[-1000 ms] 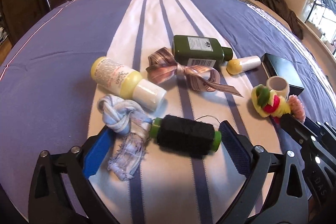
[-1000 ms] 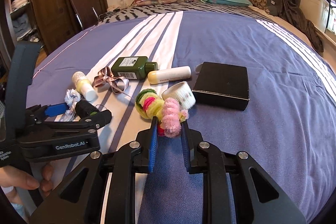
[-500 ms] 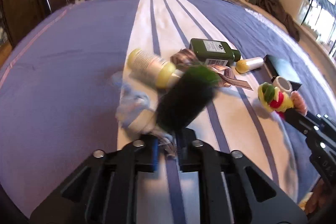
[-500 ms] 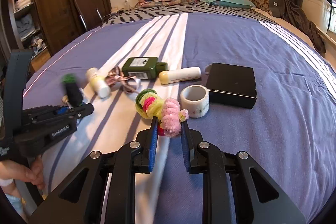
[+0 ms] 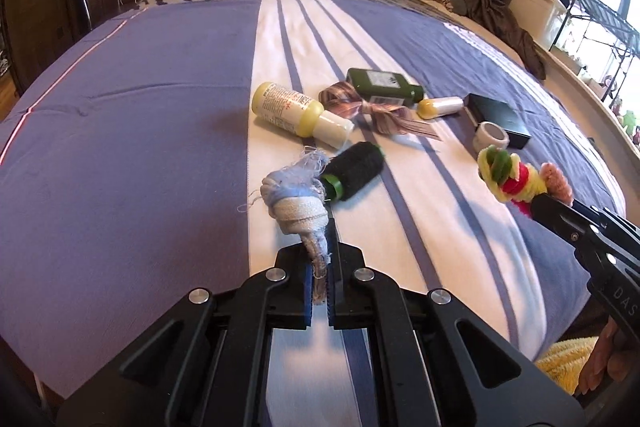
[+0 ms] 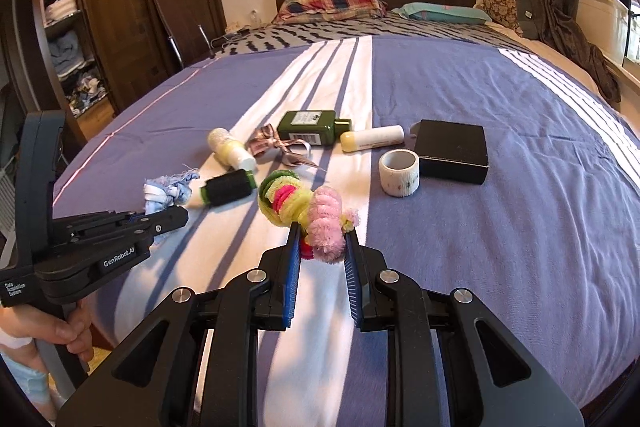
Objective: Collect trash
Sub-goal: 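Carry the blue cloth and pipe-cleaner toy down to the bin with both tools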
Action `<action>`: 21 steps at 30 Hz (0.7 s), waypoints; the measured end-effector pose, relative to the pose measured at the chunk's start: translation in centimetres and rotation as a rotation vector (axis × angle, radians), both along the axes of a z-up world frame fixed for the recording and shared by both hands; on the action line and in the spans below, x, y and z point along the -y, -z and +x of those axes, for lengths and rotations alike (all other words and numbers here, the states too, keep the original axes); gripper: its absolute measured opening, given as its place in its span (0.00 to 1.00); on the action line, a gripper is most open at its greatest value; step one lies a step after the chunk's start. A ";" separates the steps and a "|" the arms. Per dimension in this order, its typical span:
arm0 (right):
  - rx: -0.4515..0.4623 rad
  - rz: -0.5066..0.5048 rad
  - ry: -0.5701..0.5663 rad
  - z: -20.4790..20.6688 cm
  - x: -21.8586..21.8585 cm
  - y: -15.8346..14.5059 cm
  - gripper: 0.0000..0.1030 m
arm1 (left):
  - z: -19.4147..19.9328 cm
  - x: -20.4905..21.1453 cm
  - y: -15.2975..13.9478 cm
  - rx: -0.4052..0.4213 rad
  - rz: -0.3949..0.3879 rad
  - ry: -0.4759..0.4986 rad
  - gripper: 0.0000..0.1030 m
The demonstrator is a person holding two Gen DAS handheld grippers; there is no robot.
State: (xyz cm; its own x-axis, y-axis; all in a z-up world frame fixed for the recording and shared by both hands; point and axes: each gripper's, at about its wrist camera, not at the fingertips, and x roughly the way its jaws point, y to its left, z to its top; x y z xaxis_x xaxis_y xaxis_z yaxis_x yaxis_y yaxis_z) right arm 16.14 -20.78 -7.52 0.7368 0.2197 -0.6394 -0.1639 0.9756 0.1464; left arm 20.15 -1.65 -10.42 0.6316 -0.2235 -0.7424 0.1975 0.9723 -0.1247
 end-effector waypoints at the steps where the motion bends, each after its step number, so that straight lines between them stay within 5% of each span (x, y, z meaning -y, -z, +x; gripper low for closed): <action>1: 0.010 0.000 0.000 -0.5 0.0 -0.4 0.21 | -0.4 0.0 -0.3 0.006 -0.001 0.002 0.03; 11: 0.076 -0.003 -0.002 -6.8 -0.2 -3.1 0.21 | -8.3 0.6 -4.4 0.105 0.007 0.039 0.03; 21: 0.084 -0.032 -0.014 -13.0 -0.3 -2.6 0.21 | -16.1 -0.2 -5.0 0.141 0.016 0.050 0.03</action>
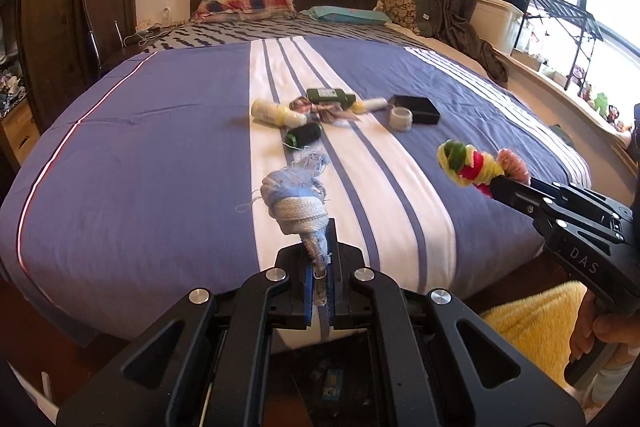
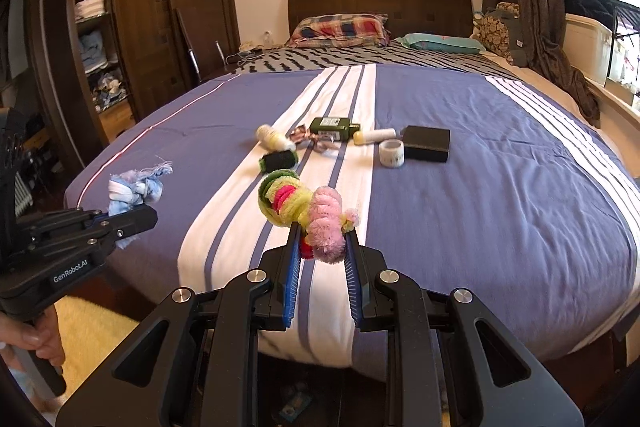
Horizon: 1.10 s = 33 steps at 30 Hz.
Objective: Collect trash
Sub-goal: 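Carry the blue cloth and pipe-cleaner toy down to the bin with both tools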
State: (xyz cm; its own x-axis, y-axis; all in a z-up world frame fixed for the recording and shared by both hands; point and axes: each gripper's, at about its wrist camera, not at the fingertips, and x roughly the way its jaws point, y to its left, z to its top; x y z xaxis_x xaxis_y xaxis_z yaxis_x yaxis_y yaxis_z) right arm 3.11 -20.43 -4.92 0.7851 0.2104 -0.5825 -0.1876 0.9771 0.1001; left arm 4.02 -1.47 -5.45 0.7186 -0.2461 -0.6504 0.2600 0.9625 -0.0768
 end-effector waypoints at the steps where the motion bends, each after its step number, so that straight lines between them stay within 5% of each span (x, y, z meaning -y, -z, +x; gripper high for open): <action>1: -0.004 -0.004 -0.003 -0.7 0.0 0.3 0.21 | -0.7 0.0 0.2 -0.002 0.004 0.006 0.03; 12: -0.144 -0.040 -0.007 -3.8 0.5 6.0 0.21 | -4.5 1.1 5.8 -0.108 0.028 0.065 0.03; 33: -0.512 -0.052 -0.045 -3.5 -1.4 17.8 0.21 | -4.0 2.0 20.0 -0.491 0.032 0.090 0.03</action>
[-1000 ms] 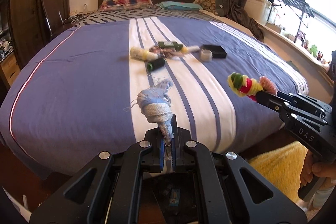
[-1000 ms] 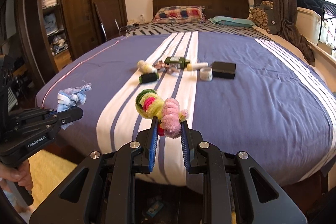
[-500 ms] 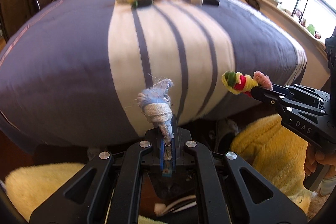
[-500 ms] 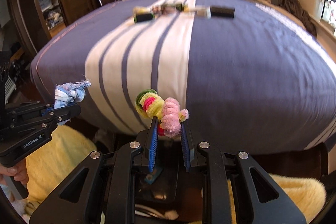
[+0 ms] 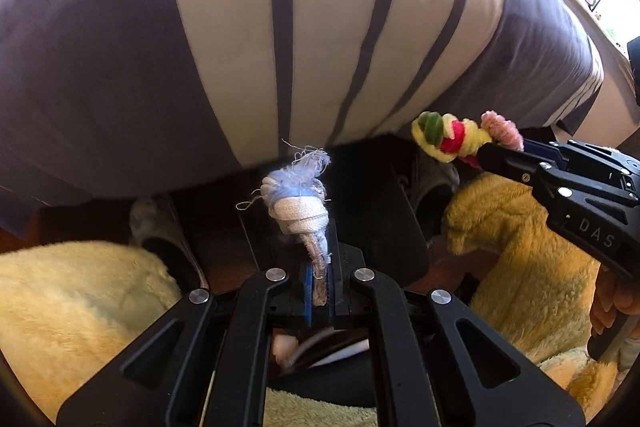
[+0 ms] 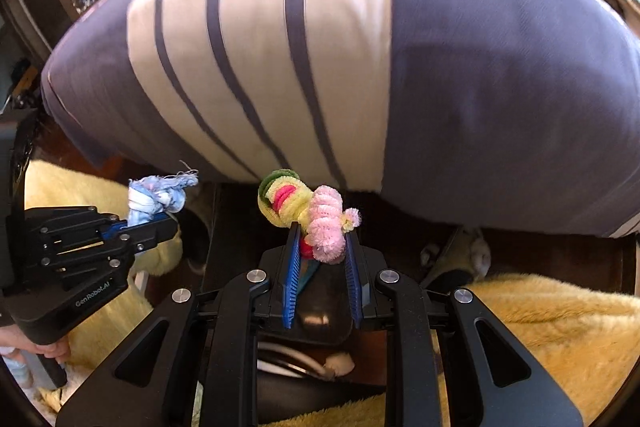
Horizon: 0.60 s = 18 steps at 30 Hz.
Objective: Collect trash
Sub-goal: 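Carry the blue cloth and pipe-cleaner toy down to the bin with both tools, then open both tools over the bin and lift back toward the bed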
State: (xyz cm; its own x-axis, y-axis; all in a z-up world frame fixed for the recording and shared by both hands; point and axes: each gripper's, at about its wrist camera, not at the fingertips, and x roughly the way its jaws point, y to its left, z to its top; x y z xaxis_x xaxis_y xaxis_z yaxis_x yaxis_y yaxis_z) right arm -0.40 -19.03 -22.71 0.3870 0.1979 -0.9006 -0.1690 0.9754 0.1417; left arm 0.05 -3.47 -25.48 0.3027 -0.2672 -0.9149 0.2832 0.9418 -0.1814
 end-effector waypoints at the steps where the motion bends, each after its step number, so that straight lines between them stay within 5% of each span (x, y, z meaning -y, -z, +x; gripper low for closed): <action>1: -0.025 0.005 -0.002 0.1 -0.1 0.7 0.21 | 0.1 0.1 0.5 -0.017 -0.003 0.003 0.03; 13: -0.124 0.091 -0.026 1.8 -1.4 3.4 0.23 | 0.4 0.4 3.4 -0.124 -0.037 0.029 0.06; 18: -0.132 0.109 -0.022 2.6 -1.4 3.8 0.23 | 0.5 0.1 3.6 -0.133 -0.038 0.016 0.28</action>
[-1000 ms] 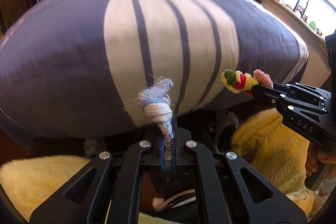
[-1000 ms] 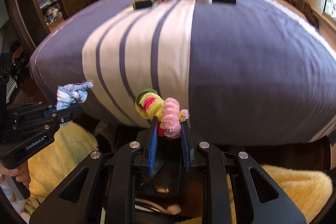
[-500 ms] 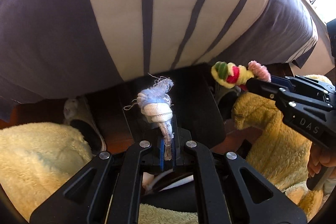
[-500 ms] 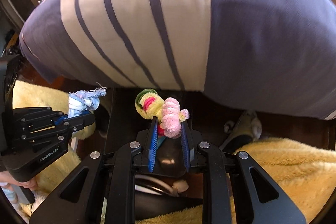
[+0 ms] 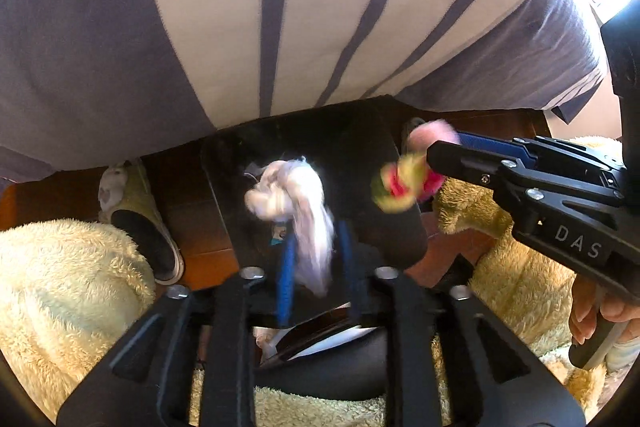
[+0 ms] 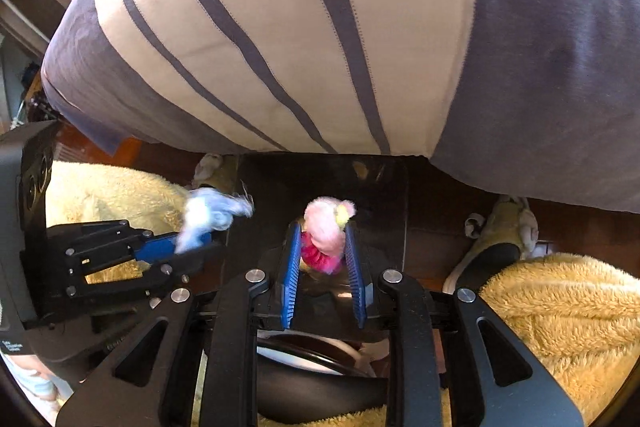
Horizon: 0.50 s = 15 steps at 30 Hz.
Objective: Collect trash
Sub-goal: 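Open both tools over the bin and lift back toward the bed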
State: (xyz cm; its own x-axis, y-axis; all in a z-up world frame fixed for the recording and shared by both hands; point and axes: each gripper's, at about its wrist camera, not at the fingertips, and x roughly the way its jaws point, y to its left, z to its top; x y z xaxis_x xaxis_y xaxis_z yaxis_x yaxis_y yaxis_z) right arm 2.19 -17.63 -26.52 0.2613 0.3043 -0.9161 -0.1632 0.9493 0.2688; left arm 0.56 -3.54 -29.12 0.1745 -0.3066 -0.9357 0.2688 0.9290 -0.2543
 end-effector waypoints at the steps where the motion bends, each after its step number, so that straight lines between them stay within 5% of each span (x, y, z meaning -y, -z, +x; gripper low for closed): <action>1: 0.000 0.000 0.000 0.0 0.0 0.0 0.26 | 0.0 0.0 0.0 0.002 0.003 -0.003 0.33; 6: 0.020 -0.005 0.029 0.1 0.7 -0.5 0.48 | 0.0 -0.2 -0.7 0.028 0.020 -0.009 0.50; 11: 0.099 -0.049 0.086 0.0 1.8 -2.8 0.84 | -0.1 -0.6 -3.3 0.123 0.063 -0.016 0.80; 15: 0.178 -0.076 0.111 0.0 2.6 -5.5 0.93 | -0.2 -1.0 -6.3 0.211 0.077 -0.020 0.92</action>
